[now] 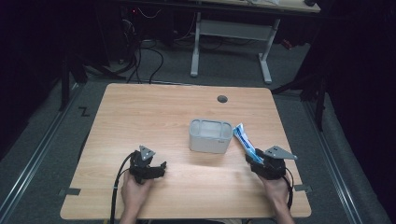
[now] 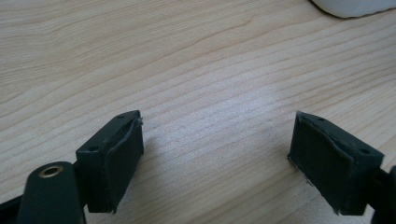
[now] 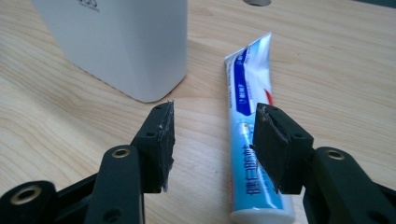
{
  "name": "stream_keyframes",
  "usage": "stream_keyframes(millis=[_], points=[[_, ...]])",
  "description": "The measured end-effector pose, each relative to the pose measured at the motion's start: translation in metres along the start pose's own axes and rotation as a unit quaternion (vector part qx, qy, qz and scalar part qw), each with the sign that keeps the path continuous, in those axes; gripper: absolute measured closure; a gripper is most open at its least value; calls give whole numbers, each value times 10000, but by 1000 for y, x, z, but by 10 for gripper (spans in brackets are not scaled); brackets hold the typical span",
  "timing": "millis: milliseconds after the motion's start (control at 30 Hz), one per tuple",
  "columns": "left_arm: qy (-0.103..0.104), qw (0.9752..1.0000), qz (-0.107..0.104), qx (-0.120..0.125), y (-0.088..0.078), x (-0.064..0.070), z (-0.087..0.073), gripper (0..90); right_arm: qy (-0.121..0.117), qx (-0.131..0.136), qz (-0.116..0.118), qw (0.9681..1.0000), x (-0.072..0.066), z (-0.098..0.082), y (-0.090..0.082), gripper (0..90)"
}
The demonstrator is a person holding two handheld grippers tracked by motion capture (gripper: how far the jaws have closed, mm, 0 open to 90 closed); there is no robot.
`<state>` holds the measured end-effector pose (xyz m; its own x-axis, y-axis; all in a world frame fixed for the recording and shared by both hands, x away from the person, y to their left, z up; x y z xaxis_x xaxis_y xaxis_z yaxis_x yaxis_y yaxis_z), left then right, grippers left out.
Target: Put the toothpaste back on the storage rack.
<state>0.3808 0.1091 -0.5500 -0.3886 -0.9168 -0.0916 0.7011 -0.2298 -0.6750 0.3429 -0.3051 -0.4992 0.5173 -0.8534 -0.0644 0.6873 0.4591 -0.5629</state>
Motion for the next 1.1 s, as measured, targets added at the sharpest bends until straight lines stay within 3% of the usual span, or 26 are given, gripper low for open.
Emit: stream_keyframes(millis=[367,600,733,833,1100], points=[[9,10000,-1,-5,0,0,0,179,40,-89,72,9999,20,13,-10,538],[9,10000,-2,-6,0,0,0,179,161,-228,56,9996,32,19,-5,531],[9,10000,0,-4,0,0,0,179,231,-367,60,9990,34,26,3,500],[3,10000,0,-1,0,0,0,180,6,-610,13,9981,28,36,15,486],[-1,10000,-4,1,0,0,0,181,18,-1003,-40,9949,32,44,41,482]])
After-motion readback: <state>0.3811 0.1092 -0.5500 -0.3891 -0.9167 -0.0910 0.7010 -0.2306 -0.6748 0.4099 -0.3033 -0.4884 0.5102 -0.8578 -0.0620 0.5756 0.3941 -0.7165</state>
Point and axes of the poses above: each handheld gripper's, and its own axes: y roughly forward along the jaws, z roughly out of its top, x roughly to its right, the point moved 2 cm from there along y, roughly forward along the jaws, and after that the axes turned 9 degrees about z, right-handed, at the moved point
